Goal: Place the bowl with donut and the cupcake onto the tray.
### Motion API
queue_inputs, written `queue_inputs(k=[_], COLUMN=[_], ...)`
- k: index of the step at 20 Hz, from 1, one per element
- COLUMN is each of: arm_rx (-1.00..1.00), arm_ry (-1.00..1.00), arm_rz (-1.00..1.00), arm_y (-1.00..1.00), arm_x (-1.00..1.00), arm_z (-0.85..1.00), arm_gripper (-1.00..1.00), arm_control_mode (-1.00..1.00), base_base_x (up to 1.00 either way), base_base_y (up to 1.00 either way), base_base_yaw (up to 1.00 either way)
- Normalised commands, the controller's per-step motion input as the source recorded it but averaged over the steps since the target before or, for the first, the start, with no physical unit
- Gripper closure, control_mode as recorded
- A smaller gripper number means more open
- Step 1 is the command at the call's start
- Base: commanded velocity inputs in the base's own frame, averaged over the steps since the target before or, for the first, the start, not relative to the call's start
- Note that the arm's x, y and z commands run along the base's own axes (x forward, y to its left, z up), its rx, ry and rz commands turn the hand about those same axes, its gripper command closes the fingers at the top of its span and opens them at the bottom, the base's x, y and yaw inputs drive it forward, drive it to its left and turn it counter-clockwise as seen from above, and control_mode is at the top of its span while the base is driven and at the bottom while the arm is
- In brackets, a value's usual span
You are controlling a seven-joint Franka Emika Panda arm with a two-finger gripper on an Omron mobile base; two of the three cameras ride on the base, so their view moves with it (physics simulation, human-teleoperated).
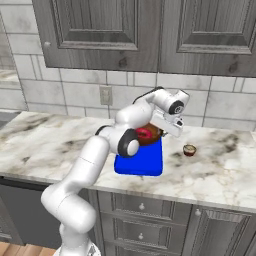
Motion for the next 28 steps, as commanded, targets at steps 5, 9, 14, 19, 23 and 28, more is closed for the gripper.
queue_inputs(k=[5, 9, 14, 19, 23, 28], arm_rx=[-0.04, -0.02, 0.00, 0.00, -0.01, -0.03], arm_ry=[0.00, 0.00, -0.02, -0.10, -0.12, -0.14], arm_rz=[-0.01, 0.00, -0.03, 0.00, -0.03, -0.13], arm_y=[0.07, 0.10, 0.00, -0.15, -0.14, -0.21], arm_x=[0.00, 0.00, -0.06, -0.07, -0.22, -0.65], arm_z=[0.04, 0.07, 0.13, 0.47, 0.38, 0.05], arm_gripper=[1.00, -1.00, -1.00, -1.00, -1.00, -1.00], arm_control_mode=[-1.00, -1.00, -1.00, -1.00, -1.00, -1.00], base_base_x=[0.00, 0.00, 0.00, 0.00, 0.00, 0.00], base_base_y=[0.00, 0.00, 0.00, 0.00, 0.00, 0.00], base_base_yaw=[0.00, 0.00, 0.00, 0.00, 0.00, 0.00])
